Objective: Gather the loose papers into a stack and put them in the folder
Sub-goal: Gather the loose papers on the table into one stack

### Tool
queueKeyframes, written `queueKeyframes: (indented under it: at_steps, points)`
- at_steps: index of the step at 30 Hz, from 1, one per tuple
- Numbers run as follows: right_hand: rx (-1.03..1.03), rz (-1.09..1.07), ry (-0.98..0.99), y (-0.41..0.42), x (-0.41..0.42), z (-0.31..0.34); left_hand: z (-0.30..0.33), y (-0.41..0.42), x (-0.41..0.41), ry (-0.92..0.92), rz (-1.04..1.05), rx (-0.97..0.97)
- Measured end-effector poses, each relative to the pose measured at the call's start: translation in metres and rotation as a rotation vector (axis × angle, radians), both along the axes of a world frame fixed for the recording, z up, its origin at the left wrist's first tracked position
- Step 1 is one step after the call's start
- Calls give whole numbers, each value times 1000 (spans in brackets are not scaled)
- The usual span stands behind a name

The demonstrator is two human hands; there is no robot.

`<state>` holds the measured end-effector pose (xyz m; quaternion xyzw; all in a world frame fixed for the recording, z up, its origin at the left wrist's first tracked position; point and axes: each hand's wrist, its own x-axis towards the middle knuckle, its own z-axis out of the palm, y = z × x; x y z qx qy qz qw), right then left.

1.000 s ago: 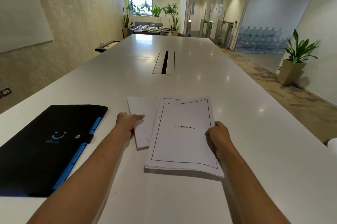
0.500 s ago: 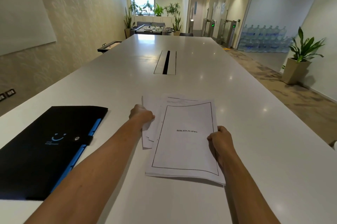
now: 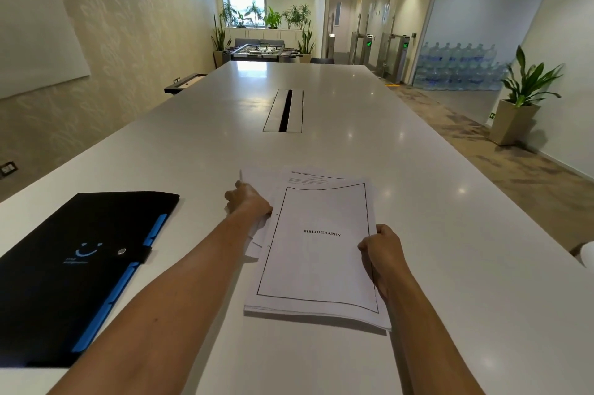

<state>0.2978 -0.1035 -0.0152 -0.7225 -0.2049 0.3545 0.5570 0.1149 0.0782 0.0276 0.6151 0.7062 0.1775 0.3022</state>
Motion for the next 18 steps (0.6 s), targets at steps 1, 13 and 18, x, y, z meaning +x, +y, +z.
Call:
queueKeyframes:
  at_steps: [1, 13, 18]
  points:
    - [-2, 0, 6, 0, 0, 0, 0, 1, -1, -26, 14, -13]
    - [24, -22, 54, -3, 1, 6, -7, -6, -26, -663, -19, -221]
    - [54, -87, 105, -5, 3, 9, -6, -14, -40, -747, -160, -157]
